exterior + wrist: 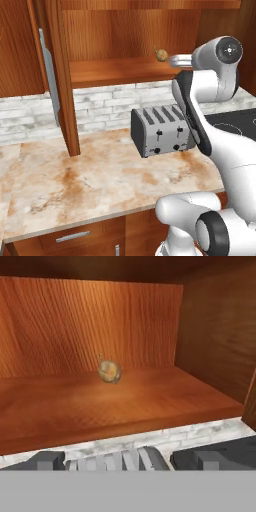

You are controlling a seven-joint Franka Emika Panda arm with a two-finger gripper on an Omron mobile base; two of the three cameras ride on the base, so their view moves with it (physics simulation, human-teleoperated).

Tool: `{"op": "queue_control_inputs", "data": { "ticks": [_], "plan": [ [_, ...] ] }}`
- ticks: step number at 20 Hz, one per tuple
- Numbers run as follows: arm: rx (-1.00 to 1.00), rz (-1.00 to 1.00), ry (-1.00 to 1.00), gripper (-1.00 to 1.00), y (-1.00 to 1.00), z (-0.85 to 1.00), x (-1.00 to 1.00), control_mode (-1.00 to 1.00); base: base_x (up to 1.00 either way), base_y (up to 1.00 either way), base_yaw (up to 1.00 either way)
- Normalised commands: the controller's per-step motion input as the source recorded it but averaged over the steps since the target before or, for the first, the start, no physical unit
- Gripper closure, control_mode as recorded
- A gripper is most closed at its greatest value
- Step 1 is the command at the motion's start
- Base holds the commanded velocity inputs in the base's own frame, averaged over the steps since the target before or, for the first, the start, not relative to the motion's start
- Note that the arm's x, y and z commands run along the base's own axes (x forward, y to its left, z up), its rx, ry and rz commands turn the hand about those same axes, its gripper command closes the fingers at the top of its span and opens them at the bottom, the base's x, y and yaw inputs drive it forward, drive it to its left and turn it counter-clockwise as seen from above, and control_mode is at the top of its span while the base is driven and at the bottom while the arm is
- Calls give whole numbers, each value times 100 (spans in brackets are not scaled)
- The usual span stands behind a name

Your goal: Pick the onions from the cabinet and place them in one bowl. Pick the cucumber from the sink and place it in the other bowl.

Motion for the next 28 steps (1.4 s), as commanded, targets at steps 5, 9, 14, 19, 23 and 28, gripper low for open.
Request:
{"op": "queue_control_inputs", "data": {
  "ticks": [5,9,14,19,23,28],
  "plan": [
    [1,6,1,-100,0,-3,52,-100,0,0,0],
    [0,11,1,-100,0,-3,46,-100,0,0,0],
    [0,9,12,-100,0,-1,50,-100,0,0,0],
    [0,0,13,-100,0,-3,37,-100,0,0,0],
    [0,0,-12,-100,0,-27,27,-100,0,0,0],
    [-1,0,-12,-100,0,-21,26,-100,0,0,0]
  ]
}}
